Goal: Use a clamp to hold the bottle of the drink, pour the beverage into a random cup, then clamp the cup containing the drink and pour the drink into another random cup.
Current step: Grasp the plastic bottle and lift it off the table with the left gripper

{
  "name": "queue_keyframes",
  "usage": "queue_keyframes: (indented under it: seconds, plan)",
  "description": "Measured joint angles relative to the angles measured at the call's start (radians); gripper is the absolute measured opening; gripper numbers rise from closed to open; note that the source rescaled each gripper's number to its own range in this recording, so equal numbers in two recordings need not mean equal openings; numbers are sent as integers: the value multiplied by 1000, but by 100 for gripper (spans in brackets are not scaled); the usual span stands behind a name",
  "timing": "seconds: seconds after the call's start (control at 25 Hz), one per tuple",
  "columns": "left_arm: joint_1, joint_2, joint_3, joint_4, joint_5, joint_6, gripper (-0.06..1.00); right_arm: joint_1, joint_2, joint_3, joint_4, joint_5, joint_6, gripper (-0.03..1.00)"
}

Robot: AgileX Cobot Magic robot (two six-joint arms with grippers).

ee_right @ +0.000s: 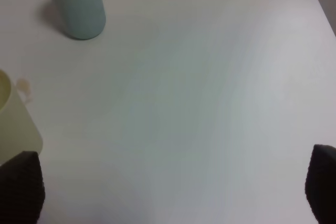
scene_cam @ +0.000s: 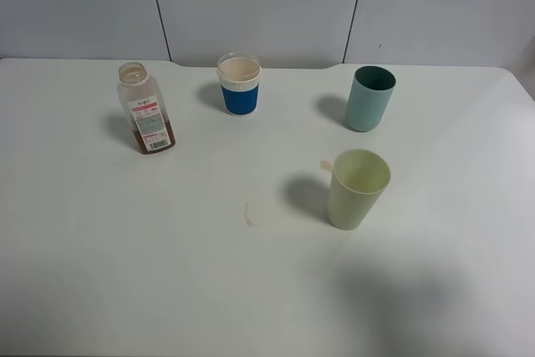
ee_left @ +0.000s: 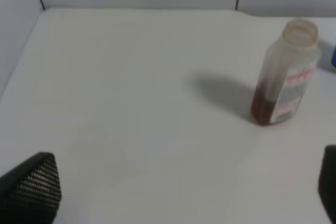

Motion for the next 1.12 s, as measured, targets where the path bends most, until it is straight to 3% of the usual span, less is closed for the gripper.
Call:
queue_keyframes:
  seconds: [0.48,0.92,1.12]
  plan:
    - [0,388,0,0,-267,53,100,0,0,0,0,0,0,100]
    - [0,797,0,0,-344,76,100,0,0,0,0,0,0,100]
    - [-39,958,0,0,-398,95,100,0,0,0,0,0,0,100]
